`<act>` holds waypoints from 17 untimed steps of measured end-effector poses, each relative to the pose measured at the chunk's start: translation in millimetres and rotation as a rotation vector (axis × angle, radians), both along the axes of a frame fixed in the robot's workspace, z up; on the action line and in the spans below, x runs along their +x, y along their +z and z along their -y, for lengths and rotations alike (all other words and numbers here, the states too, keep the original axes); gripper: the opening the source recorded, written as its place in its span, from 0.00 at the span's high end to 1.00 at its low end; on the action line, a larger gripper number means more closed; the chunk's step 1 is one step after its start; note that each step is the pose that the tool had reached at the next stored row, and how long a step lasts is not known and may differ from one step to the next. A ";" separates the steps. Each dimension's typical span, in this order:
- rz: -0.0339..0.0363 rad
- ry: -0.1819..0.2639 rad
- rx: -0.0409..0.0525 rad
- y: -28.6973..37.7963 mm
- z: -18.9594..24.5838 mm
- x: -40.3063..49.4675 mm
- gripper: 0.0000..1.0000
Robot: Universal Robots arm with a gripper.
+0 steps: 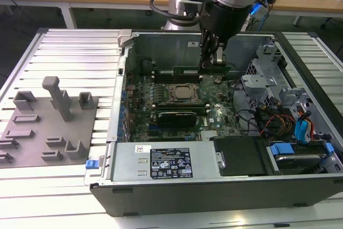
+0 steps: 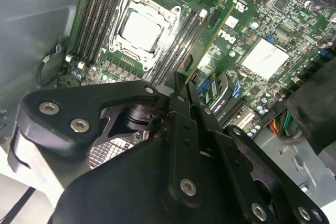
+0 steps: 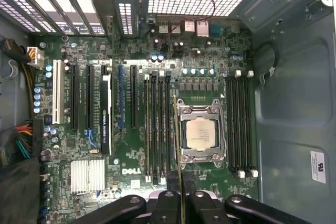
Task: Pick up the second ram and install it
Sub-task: 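Insert the second ram into the second slot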
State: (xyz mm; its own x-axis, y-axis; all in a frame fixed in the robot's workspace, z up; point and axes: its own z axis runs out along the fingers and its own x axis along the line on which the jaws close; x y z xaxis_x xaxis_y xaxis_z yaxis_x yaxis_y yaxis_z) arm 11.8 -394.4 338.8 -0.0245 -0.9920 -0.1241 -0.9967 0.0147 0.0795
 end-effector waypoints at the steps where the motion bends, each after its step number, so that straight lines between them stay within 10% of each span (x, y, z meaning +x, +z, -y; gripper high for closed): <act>1: 0.0000 0.000 0.0000 -0.7 0.0 0.0 0.86; 17: 0.0000 0.000 0.0000 -11.6 0.0 0.0 0.86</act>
State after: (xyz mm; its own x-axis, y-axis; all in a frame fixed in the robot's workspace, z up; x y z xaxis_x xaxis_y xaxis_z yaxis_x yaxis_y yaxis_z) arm 11.8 -394.4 327.2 -0.0246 -0.9920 -0.1241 -0.9967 0.0147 0.0795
